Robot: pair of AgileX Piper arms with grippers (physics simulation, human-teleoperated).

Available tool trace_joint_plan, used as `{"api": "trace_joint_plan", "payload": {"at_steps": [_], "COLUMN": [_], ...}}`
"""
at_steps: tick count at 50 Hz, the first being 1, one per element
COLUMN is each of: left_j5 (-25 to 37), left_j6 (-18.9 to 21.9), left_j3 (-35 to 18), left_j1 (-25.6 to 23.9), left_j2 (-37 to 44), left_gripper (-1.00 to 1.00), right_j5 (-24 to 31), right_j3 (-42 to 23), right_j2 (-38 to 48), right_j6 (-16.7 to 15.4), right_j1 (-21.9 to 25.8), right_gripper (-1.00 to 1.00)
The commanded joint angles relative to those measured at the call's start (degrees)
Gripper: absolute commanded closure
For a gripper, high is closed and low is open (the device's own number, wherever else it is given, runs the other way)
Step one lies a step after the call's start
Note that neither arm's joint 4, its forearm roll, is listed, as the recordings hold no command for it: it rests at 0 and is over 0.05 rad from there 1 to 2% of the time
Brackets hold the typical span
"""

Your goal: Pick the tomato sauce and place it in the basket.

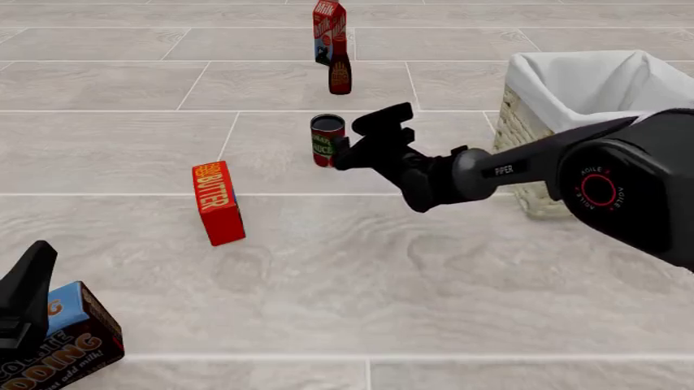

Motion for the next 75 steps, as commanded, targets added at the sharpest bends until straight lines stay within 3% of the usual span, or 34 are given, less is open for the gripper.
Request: {"api": "trace_joint_plan", "payload": {"at_steps": [1,75], "left_j5": [0.0,0.0], "left_j6": [0.0,0.0], "left_j3": [0.0,0.0], "left_j1": [0.0,0.0], "left_j2": [0.0,0.0], "left_gripper": [-1.0,-1.0], "right_j5": [0.6,4.5], "right_j3": [-2.3,-16.0], "right_j2": [2.0,12.3], "right_j6": [0.6,5.2], "right_j1": [0.2,-0.2], "right_gripper": [-1.0,-1.0]}}
